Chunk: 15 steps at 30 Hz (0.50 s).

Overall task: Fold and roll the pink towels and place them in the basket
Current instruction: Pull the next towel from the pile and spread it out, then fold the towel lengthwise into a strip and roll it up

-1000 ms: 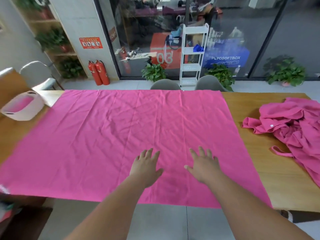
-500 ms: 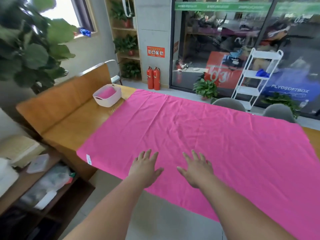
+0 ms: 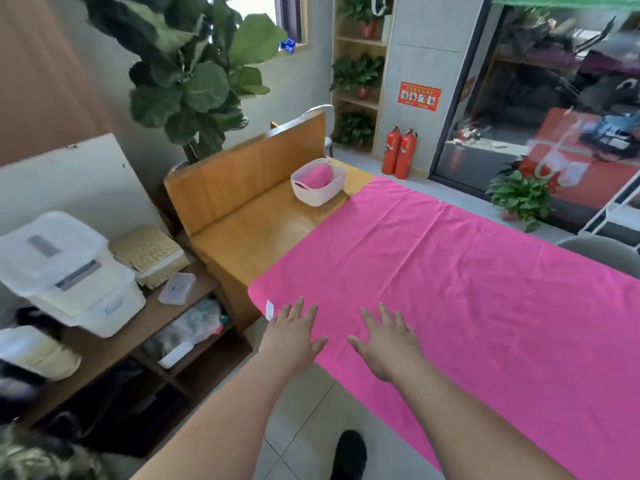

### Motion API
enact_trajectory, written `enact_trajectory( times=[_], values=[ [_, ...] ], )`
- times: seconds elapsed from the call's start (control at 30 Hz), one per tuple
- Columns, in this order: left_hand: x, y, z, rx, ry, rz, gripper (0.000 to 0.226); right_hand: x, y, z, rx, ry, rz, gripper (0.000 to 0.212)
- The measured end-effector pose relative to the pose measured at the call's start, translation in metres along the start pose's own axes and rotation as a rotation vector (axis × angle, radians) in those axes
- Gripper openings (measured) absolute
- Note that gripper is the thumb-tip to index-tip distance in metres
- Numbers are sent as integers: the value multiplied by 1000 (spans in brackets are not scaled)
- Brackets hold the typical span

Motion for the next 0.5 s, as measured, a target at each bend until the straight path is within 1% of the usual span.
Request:
enact_trajectory(
  times=[0.23,0.3,0.5],
  values=[
    [-83,-41,7,-48,-46,45,80,-112,-28,-3,-28,-38,67,82],
    [-110,-44,13,-58,-65,46,79,-142,-28,-1,-49,-53,65,81],
    [-202,-30,42,-105,-84,-26,77,-215,-17,16,-115,-73,37,80]
  ],
)
Point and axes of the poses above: each hand's wrist, its own x-axis away from the middle knuckle, its own z-axis out of the back of the hand, y = z × x, the point moved 10 cm from there along -x, towards the middle knuckle, and after that the axes turned 13 degrees about z, right-handed, at the moved point
